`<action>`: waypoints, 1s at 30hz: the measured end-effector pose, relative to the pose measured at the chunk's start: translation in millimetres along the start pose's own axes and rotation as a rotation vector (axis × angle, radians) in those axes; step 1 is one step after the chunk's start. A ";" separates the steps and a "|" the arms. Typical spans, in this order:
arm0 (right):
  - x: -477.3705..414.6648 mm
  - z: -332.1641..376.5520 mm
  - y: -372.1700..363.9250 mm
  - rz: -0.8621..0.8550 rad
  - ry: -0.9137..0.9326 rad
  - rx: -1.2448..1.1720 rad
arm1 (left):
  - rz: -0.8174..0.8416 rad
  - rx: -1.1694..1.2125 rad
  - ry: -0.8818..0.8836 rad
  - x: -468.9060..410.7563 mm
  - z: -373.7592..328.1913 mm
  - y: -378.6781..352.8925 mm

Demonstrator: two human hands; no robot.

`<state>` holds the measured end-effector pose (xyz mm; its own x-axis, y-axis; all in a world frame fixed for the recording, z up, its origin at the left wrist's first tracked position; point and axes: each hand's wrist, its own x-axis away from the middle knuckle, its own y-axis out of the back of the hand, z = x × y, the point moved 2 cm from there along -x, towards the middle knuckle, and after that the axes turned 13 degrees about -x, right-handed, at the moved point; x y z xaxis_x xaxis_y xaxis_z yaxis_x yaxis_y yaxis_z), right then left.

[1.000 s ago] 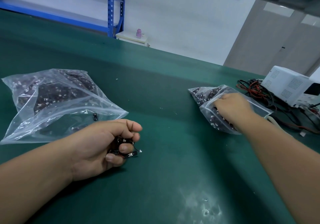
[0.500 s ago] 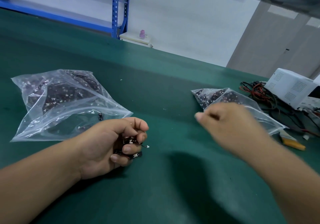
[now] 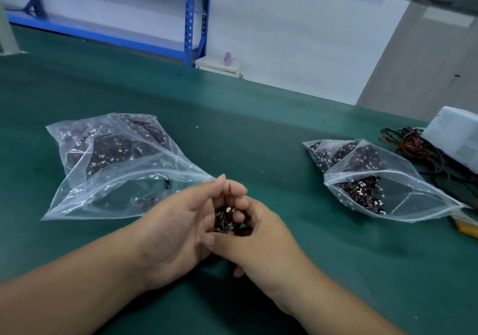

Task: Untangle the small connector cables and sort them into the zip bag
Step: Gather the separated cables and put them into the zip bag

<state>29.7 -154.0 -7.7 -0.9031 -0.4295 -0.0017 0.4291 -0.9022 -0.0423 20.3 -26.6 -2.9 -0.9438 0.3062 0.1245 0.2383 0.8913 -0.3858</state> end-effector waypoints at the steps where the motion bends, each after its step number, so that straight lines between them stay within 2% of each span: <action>1: -0.2 -1.3 -0.5 -0.016 0.003 0.006 | 0.015 0.022 -0.004 -0.2 1.2 -0.1; 5: -2.7 -3.5 3.2 -0.088 -0.031 -0.001 | 0.073 0.064 -0.025 -2.1 1.9 1.9; 12: -9.6 4.4 22.1 0.015 -0.149 -0.201 | 0.241 0.126 -0.051 -1.8 -1.9 1.2; 17: -13.9 2.9 31.9 -0.050 -0.264 -0.341 | 0.288 0.162 -0.054 -3.8 0.6 3.5; 21: -14.4 0.7 32.2 -0.100 -0.215 -0.303 | 0.306 0.103 -0.082 -3.7 2.5 5.4; 25: -15.6 0.2 40.7 -0.184 -0.120 -0.168 | 0.237 0.002 -0.083 -5.3 5.4 6.8; 28: -16.3 1.0 43.9 -0.210 -0.142 -0.265 | 0.120 -0.059 -0.074 -7.7 7.5 9.5; 30: -16.3 0.2 45.4 -0.235 -0.167 -0.343 | 0.012 -0.190 -0.079 -9.0 9.2 11.3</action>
<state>64.0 -188.0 -9.5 -0.9482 -0.2398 0.2082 0.1562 -0.9231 -0.3515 29.4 -22.4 -16.8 -0.9539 0.2965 0.0460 0.2814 0.9372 -0.2063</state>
